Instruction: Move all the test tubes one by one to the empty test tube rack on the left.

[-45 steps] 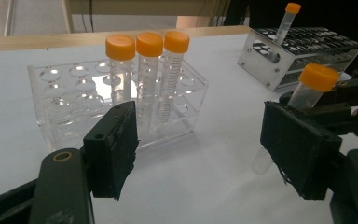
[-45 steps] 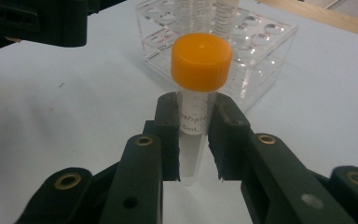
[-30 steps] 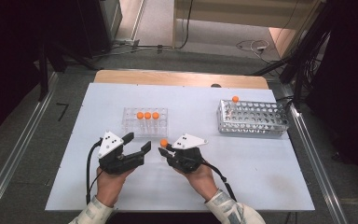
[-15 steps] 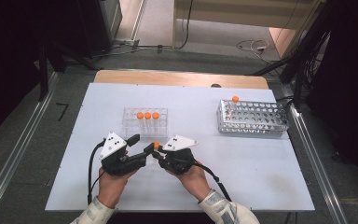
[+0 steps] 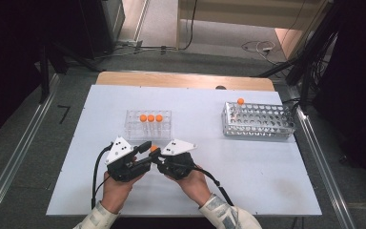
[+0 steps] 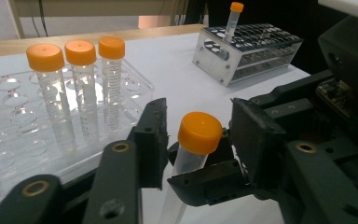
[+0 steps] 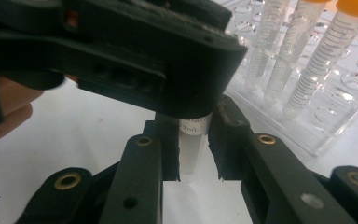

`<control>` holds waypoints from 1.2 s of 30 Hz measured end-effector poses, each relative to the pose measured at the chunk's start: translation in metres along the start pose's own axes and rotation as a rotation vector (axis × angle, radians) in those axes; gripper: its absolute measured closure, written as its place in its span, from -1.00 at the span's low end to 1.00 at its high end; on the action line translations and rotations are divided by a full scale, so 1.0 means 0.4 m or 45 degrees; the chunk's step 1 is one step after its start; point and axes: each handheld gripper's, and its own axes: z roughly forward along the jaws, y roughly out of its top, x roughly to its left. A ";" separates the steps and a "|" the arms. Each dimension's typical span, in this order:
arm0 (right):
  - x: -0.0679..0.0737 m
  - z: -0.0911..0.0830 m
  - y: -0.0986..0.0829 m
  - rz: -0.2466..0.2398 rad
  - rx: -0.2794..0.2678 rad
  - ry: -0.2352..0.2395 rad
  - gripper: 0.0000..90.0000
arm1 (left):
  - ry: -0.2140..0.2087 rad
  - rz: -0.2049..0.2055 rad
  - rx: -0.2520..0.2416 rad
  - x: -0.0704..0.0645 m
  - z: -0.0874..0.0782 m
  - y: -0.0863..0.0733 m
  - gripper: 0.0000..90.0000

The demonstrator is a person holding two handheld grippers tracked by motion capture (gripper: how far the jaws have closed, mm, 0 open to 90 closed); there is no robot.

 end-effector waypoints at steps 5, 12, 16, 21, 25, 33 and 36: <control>0.002 -0.005 0.006 0.000 -0.007 0.000 0.60 | -0.009 0.007 0.011 -0.001 0.003 -0.002 0.43; 0.001 -0.007 0.007 -0.004 -0.003 -0.002 0.60 | -0.001 0.009 0.015 -0.001 0.004 -0.002 0.53; 0.000 -0.010 0.006 0.008 -0.003 -0.011 0.43 | -0.011 0.007 0.021 0.001 0.003 0.001 0.54; -0.019 -0.029 0.004 0.018 0.010 -0.037 -0.07 | 0.002 -0.008 0.006 0.012 -0.003 0.010 0.54; -0.052 -0.054 -0.005 0.054 0.029 -0.079 -0.32 | 0.020 -0.031 0.000 0.028 -0.009 0.014 0.54; -0.129 -0.120 -0.041 0.117 0.043 -0.162 -0.43 | 0.048 -0.060 -0.010 0.051 -0.020 0.026 0.54; -0.151 -0.141 -0.051 0.143 0.040 -0.187 -0.43 | 0.052 -0.069 -0.015 0.057 -0.023 0.029 0.54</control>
